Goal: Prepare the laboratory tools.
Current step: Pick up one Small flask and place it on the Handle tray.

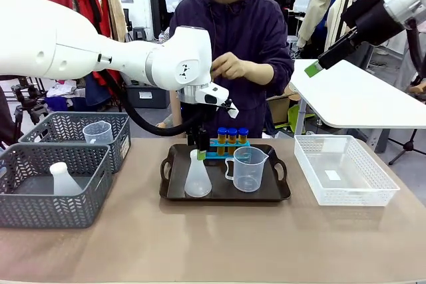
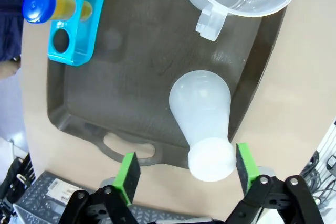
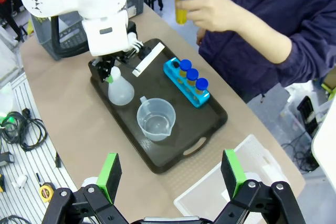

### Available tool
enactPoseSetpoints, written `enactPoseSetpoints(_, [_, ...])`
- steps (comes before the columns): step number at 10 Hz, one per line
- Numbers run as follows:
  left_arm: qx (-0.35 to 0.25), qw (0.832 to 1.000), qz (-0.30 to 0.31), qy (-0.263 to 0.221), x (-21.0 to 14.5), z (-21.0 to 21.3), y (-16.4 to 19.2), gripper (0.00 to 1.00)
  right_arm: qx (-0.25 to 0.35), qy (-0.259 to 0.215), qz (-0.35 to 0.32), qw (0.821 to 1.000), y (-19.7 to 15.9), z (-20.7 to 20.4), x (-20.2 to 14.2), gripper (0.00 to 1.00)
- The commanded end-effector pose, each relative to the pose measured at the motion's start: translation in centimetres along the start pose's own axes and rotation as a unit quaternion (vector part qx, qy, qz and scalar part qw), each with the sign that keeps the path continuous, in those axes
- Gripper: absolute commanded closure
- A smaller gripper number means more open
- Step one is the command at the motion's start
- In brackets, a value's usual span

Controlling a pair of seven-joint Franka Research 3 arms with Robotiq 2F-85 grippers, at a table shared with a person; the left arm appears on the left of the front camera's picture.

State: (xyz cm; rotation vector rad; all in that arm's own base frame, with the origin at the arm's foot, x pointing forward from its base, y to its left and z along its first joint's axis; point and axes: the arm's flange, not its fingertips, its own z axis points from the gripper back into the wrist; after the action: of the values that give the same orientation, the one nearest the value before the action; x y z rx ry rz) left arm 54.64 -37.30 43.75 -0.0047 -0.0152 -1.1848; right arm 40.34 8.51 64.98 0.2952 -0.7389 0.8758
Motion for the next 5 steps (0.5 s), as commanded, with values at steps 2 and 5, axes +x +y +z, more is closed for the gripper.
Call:
enactPoseSetpoints(2, [0.001,1.000,-0.003,-0.023,-1.4,1.6,-0.4,0.00,0.009,-0.009,0.000,1.000,-0.1,0.0,0.0,0.00])
enactPoseSetpoints(5, [0.002,0.999,0.003,-0.036,-2.2,2.7,-0.5,0.00,0.009,-0.009,0.000,1.000,-0.1,0.0,0.0,0.00])
